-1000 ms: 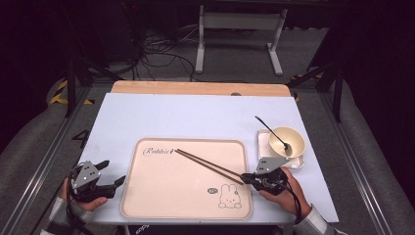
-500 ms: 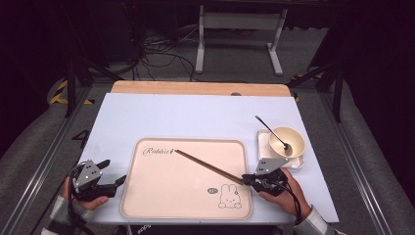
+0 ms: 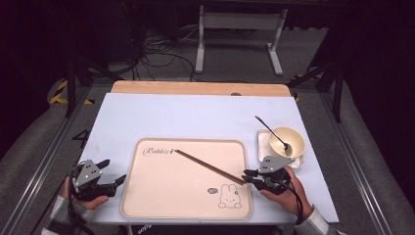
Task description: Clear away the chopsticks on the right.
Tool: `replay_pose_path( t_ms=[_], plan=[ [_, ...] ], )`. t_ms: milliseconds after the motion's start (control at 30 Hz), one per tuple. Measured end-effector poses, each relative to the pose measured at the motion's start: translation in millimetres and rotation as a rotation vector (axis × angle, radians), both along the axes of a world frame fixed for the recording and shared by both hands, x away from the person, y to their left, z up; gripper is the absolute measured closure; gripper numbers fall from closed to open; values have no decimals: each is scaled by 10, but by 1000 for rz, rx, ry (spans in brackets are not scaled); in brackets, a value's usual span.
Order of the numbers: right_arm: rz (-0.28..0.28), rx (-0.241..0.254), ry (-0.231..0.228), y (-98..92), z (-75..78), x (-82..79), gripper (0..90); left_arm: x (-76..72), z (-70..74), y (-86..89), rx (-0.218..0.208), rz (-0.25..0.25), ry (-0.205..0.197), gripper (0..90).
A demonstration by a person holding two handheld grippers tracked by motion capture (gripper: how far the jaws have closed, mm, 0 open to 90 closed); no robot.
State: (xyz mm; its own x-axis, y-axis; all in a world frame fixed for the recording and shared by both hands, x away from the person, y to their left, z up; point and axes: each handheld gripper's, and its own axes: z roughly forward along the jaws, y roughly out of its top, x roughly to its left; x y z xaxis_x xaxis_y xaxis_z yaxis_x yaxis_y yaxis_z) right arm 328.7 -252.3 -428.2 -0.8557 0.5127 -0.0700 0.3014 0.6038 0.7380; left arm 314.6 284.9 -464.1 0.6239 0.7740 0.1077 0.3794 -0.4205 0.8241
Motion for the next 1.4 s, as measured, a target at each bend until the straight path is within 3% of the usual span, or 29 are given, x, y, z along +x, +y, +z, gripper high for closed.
replay_pose_path(
  t_ms=[300, 800, 967, 1100, 1400],
  plan=[
    [-33, 42, -61, -101, 152, -17, 711, 10, -7, -7, 1, -4, 6, 220],
    [-159, 110, -170, -430, 481, 21, 635, 5, -4, -7, -2, -2, 7, 221],
    [-185, 124, -181, -507, 536, 59, 632, 9, 7, -17, -2, -7, 6, 221],
    [-210, 107, -198, -557, 570, 101, 626, 17, 13, -15, 0, -4, 3, 217],
    [-249, 125, -178, -640, 570, 205, 610, 9, 25, -13, 1, 3, -5, 219]
  ],
)
